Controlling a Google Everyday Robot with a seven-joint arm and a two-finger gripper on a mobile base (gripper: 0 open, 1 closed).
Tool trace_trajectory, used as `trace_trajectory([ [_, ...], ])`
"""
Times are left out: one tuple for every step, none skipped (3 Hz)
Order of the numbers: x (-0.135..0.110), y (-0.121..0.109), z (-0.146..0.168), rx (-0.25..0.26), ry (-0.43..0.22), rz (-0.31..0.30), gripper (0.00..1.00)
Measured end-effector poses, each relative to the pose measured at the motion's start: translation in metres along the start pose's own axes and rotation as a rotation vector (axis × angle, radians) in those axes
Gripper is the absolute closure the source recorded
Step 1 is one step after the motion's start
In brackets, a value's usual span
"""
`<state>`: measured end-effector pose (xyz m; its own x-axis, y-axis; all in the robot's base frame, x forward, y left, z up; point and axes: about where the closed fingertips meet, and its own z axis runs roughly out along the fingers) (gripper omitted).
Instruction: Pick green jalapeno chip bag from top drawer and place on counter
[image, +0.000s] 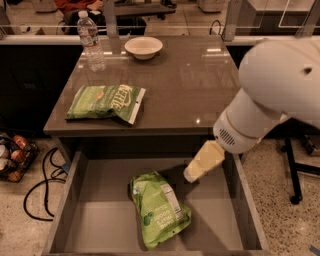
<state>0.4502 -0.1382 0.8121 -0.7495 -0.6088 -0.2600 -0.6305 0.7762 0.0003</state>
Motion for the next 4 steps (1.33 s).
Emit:
trace_trajectory([
  [0.026, 0.003, 0.041, -0.023, 0.05, 0.069, 0.0],
  [0.033, 0.026, 0.09, -0.085, 0.024, 0.084, 0.0],
  [0.033, 0.027, 0.09, -0.085, 0.026, 0.084, 0.0],
  [0.027, 0.035, 0.102, -0.103, 0.02, 0.073, 0.0],
])
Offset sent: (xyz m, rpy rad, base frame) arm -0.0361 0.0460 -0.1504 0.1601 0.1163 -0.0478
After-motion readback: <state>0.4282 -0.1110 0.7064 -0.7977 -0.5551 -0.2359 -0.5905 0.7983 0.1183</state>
